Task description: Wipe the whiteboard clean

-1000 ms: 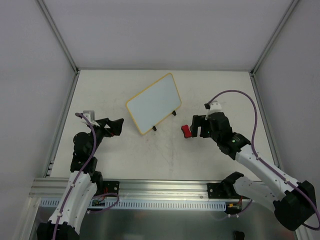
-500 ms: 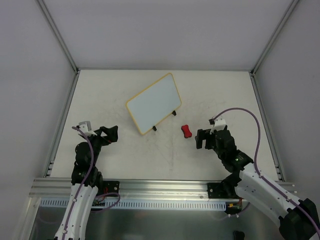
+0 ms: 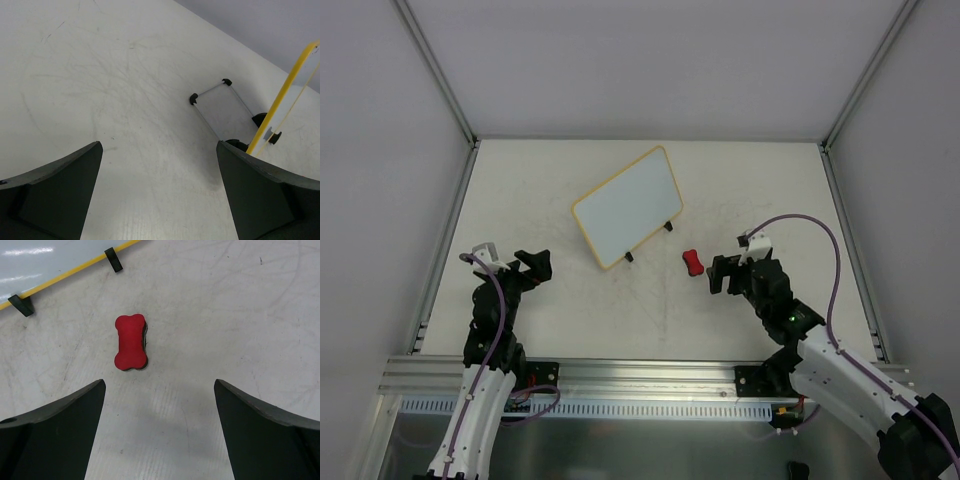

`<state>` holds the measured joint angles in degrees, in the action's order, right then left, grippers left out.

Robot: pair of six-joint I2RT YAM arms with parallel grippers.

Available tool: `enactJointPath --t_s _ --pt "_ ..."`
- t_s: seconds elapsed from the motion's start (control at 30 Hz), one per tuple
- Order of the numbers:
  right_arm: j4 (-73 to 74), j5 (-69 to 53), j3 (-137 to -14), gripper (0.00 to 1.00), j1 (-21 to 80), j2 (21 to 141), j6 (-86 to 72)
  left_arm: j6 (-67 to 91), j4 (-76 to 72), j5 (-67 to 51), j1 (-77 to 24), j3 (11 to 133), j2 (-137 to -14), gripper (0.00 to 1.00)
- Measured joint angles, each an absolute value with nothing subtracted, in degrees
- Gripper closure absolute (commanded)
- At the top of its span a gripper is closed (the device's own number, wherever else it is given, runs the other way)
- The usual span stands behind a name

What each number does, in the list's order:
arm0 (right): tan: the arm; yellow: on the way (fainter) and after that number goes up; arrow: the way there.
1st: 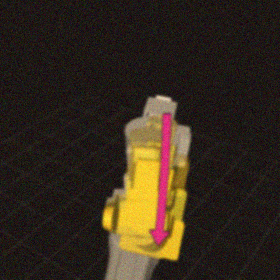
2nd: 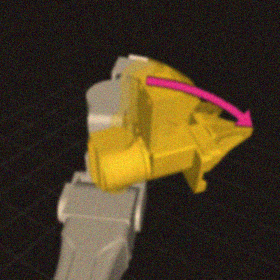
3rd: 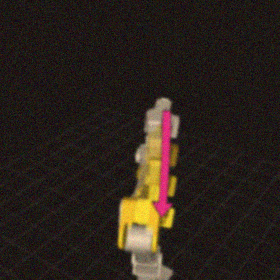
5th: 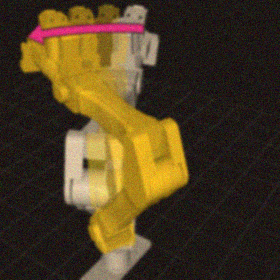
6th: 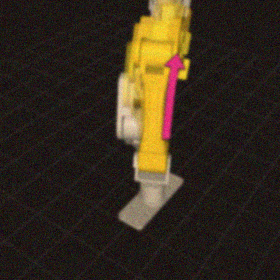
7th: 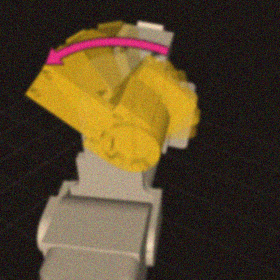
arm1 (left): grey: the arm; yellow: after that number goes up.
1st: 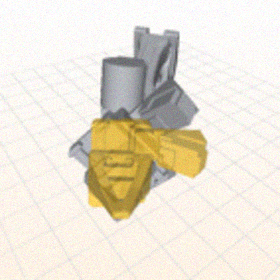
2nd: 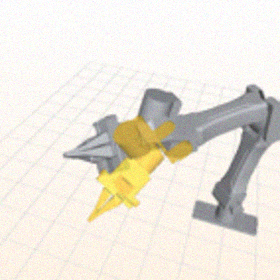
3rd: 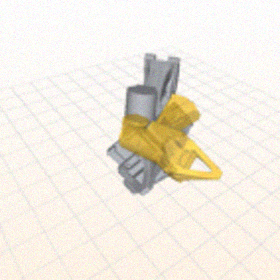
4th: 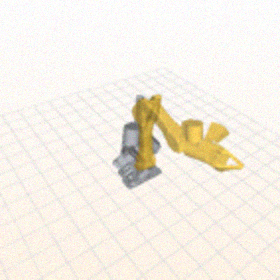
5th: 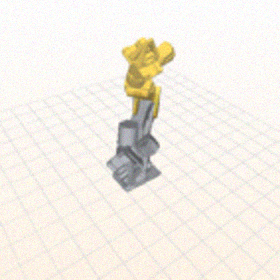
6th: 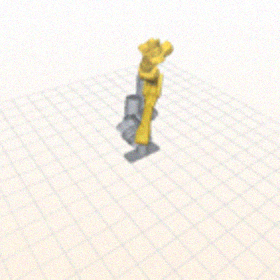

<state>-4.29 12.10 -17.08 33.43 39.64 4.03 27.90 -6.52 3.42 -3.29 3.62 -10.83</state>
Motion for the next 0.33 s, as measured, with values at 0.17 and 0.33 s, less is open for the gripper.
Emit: enactJointPath --t_s 0.17,0.33 --pt "-4.49 11.51 -17.08 0.05 33.41 39.92 4.03 28.10 -6.55 4.10 -3.29 3.07 -10.83 0.01" --pt "-4.51 11.55 -17.08 0.02 33.39 39.92 3.95 28.12 -6.52 4.27 -3.29 2.94 -10.81 0.01"
